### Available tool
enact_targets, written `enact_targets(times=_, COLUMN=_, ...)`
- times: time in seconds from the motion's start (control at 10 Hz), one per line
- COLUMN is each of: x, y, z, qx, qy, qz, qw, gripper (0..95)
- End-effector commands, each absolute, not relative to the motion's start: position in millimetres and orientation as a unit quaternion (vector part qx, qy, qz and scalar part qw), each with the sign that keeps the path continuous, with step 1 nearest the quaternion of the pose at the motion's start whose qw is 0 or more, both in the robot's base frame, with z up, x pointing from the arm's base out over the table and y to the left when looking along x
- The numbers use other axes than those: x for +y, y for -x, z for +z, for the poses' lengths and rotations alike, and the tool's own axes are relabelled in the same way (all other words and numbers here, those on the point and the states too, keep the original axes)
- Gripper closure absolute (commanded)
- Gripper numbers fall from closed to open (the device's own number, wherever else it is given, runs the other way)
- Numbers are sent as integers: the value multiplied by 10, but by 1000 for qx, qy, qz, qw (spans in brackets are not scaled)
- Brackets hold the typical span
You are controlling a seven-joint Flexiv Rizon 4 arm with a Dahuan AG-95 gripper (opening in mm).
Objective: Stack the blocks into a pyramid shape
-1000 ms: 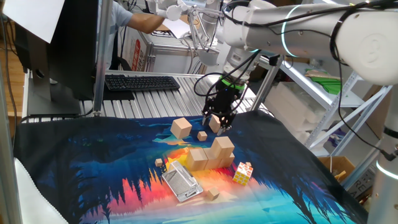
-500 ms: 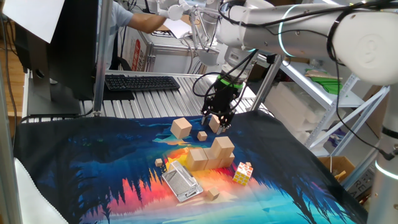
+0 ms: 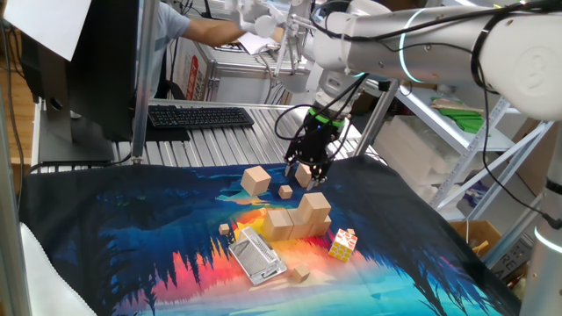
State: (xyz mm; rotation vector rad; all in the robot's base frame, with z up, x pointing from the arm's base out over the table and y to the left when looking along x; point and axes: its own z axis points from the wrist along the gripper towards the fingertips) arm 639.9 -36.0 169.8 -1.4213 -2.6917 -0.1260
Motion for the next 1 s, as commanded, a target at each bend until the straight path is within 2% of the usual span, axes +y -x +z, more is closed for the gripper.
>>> enact_targets(times=0.1, x=-356, y=-6381, z=1697, qx=-879, qy=473, qz=-27, qw=44, gripper=380)
enact_targets(times=0.4, x=-355, y=-6382, z=1697, qx=-891, qy=453, qz=-24, qw=39, gripper=380)
enact_targets(times=0.8, x=-225, y=-6535, z=1635, qx=-871, qy=487, qz=-43, qw=46, gripper=380)
enact_targets(times=1.0, x=-108, y=-6681, z=1558, qx=-862, qy=506, qz=-26, qw=34, gripper=380)
